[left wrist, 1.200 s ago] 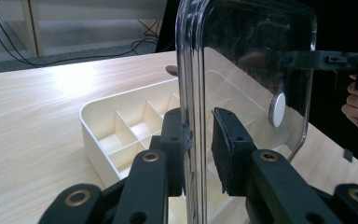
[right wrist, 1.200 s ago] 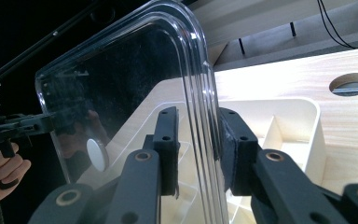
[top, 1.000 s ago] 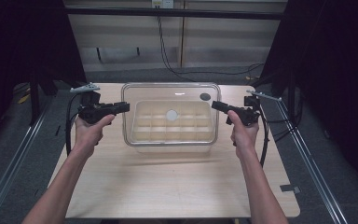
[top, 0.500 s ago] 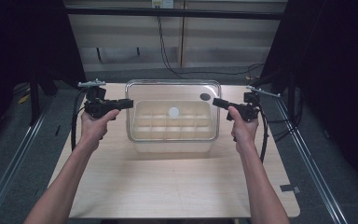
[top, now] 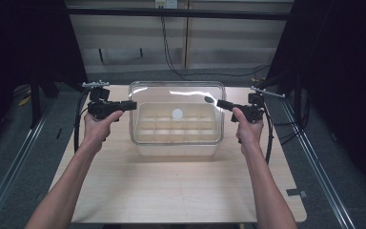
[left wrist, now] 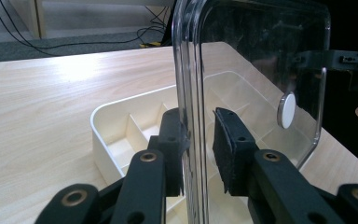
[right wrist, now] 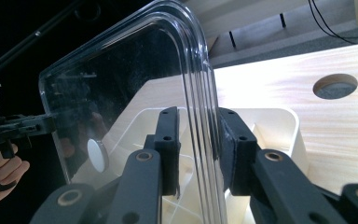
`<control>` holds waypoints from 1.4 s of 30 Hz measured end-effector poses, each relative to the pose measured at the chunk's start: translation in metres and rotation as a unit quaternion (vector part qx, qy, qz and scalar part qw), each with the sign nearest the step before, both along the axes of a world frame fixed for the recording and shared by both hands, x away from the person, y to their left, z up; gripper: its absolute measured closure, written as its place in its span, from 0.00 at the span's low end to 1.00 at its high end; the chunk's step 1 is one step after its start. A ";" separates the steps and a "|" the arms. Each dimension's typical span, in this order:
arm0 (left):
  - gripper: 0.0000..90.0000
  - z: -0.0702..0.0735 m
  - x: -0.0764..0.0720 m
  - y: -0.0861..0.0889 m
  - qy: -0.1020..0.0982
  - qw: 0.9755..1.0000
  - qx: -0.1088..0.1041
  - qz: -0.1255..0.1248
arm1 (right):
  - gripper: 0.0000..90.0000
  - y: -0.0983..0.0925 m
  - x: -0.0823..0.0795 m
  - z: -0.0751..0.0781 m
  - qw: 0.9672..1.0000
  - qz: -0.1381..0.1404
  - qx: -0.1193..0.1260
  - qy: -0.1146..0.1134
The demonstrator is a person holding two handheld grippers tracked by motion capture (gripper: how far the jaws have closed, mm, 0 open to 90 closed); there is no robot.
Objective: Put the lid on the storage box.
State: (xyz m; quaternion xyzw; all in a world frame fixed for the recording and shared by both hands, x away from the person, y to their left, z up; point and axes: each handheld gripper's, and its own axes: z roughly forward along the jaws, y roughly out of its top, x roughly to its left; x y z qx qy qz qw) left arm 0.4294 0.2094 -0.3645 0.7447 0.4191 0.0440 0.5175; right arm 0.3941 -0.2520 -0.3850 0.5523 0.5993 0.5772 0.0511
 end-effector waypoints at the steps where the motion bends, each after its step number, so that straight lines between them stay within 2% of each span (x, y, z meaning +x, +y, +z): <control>1: 0.81 -0.002 0.001 0.000 0.001 1.000 -0.001 0.003 | 0.80 0.000 0.002 -0.001 1.000 0.000 -0.004 0.003; 3: 0.81 -0.004 0.004 0.000 0.003 1.000 -0.001 0.009 | 0.80 0.002 0.005 -0.002 1.000 -0.001 -0.006 0.006; 5: 0.80 -0.005 0.006 -0.001 -0.002 1.000 0.015 0.012 | 0.79 0.003 0.008 -0.004 1.000 -0.002 -0.007 0.013; 9: 0.80 -0.010 0.010 -0.001 0.007 1.000 0.009 0.017 | 0.79 0.003 0.011 -0.007 1.000 -0.007 -0.005 0.019; 14: 0.79 -0.015 0.015 -0.002 0.015 1.000 0.004 0.024 | 0.79 0.005 0.013 -0.008 0.999 -0.012 -0.016 0.024; 20: 0.79 -0.021 0.021 -0.001 0.026 0.999 -0.003 0.021 | 0.78 0.006 0.016 -0.009 0.999 -0.015 -0.026 0.032; 29: 0.79 -0.025 0.027 -0.002 0.038 0.999 -0.001 0.022 | 0.77 0.007 0.019 -0.012 0.998 -0.020 -0.033 0.043; 37: 0.78 -0.033 0.035 -0.005 0.059 0.998 -0.007 0.027 | 0.77 0.005 0.019 -0.013 0.998 -0.024 -0.037 0.052; 38: 0.78 -0.033 0.036 -0.005 0.059 0.998 -0.001 0.026 | 0.77 0.005 0.020 -0.013 0.998 -0.025 -0.037 0.054; 39: 0.78 -0.034 0.036 -0.007 0.062 0.998 -0.005 0.030 | 0.77 0.005 0.020 -0.014 0.997 -0.025 -0.039 0.058; 42: 0.79 -0.035 0.037 -0.006 0.063 0.998 0.014 0.028 | 0.77 0.005 0.023 -0.017 0.997 -0.026 -0.038 0.063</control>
